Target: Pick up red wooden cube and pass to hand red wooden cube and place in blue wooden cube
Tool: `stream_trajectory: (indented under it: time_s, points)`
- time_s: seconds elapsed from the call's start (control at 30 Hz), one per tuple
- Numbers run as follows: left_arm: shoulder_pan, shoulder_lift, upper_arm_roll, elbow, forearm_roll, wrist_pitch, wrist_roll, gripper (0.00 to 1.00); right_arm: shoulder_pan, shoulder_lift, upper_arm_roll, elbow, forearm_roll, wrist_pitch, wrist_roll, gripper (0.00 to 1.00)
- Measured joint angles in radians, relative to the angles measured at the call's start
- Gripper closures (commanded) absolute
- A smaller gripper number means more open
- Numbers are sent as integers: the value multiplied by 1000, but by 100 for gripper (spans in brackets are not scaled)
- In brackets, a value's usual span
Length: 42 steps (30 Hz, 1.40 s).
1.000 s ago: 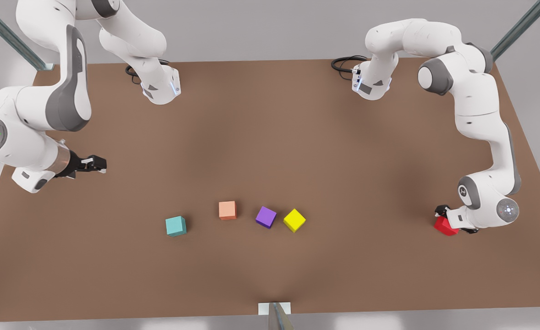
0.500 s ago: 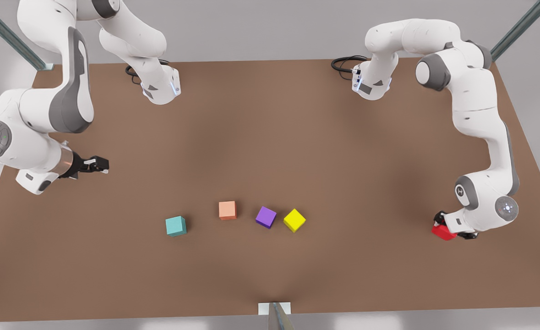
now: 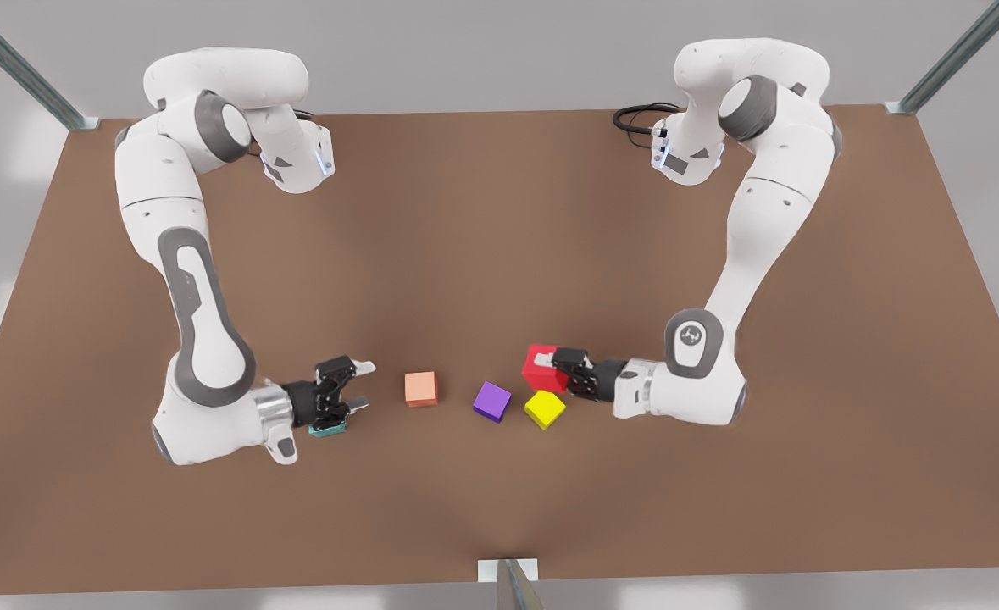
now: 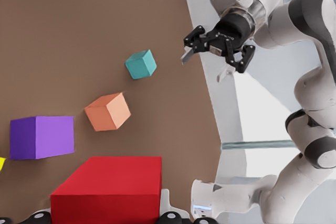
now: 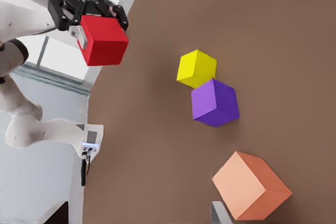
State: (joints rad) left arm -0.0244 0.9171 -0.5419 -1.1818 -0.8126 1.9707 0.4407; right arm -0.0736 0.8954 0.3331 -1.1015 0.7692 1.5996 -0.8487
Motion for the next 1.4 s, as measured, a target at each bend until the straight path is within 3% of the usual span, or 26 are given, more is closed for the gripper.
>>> stream_trajectory:
  time_s: [0.17,0.4,0.77,1.4]
  points:
    - [-97,70,-3,110,-74,212,-178,37,65,56,3,16,196,32,-265,0]
    - [-117,85,-31,128,-136,337,-404,37,118,73,1,5,333,21,-563,0]
    - [-142,102,-32,141,-167,375,-586,37,158,90,-47,18,450,131,-833,0]
    - [-141,100,-33,126,-170,381,-522,36,188,140,-11,41,552,330,-985,0]
